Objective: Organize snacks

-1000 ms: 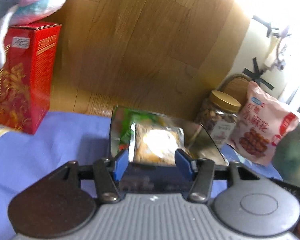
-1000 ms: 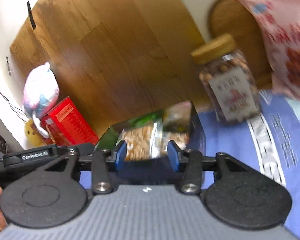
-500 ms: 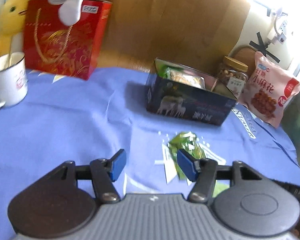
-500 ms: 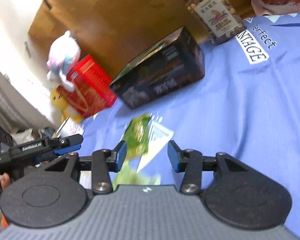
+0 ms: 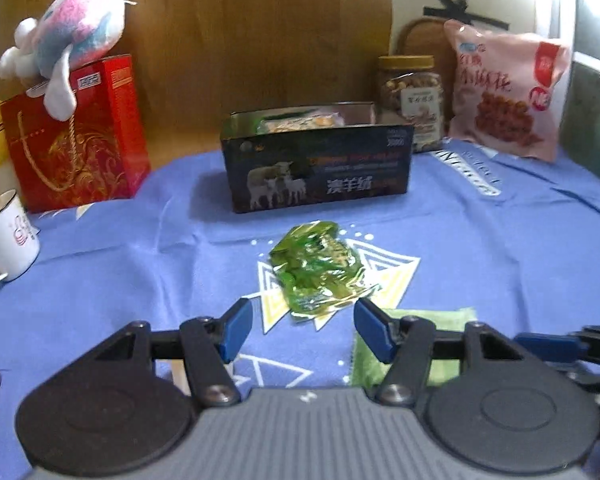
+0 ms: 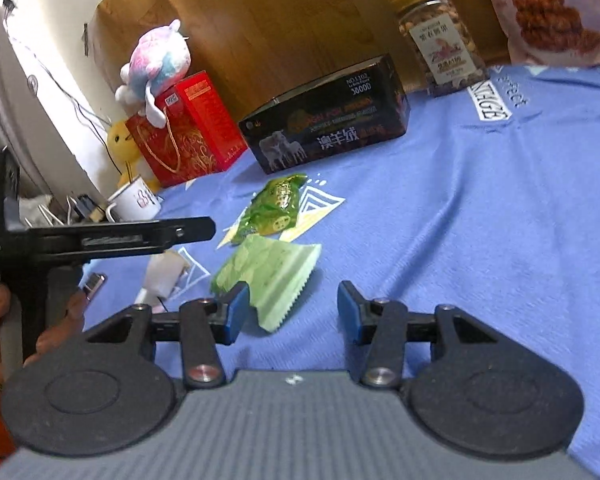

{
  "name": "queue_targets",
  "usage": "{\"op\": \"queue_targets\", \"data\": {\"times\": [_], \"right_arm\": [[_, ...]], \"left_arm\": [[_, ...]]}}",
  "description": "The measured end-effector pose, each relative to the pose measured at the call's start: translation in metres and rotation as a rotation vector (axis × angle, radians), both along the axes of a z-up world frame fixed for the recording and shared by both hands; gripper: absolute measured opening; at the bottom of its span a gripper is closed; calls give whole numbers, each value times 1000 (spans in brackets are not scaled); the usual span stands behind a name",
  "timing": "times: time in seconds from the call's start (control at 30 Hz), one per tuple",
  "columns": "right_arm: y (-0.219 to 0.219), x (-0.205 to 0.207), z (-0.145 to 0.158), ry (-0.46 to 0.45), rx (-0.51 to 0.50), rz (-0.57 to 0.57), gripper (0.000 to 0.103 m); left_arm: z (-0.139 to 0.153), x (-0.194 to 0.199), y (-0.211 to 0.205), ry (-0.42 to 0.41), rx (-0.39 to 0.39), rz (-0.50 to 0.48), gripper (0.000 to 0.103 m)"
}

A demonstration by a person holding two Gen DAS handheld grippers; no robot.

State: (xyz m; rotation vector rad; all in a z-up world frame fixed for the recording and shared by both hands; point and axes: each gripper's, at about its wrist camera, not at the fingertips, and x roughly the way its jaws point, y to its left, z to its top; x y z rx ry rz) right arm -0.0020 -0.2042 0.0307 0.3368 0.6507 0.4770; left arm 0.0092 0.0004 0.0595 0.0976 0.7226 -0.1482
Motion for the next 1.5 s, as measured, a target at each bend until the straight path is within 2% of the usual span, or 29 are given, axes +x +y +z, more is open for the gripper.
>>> {"op": "queue_targets", "data": {"times": [0.17, 0.3, 0.7, 0.93, 1.0, 1.1, 1.33, 1.5], "right_arm": [[5, -1, -2, -27, -31, 14, 55], [9, 1, -5, -24, -37, 27, 55], [16, -1, -6, -36, -64, 30, 55], [28, -3, -6, -68, -136, 41, 55], [32, -3, -6, -80, -164, 23, 54], [30, -1, -4, -112, -230, -83, 54], [13, 2, -7, -91, -158, -100, 56], [6, 1, -8, -83, -94, -93, 57]], "left_arm": [[-4, 4, 9, 17, 0, 55, 58], [-3, 5, 13, 0, 32, 79, 60], [-5, 5, 10, -1, 37, 88, 61], [-7, 10, 14, -1, 38, 81, 61], [-7, 12, 16, -2, 43, 78, 61], [-8, 12, 16, -6, 53, 82, 61], [-9, 14, 17, -4, 50, 94, 62], [5, 9, 30, -36, -7, 108, 62]]}}
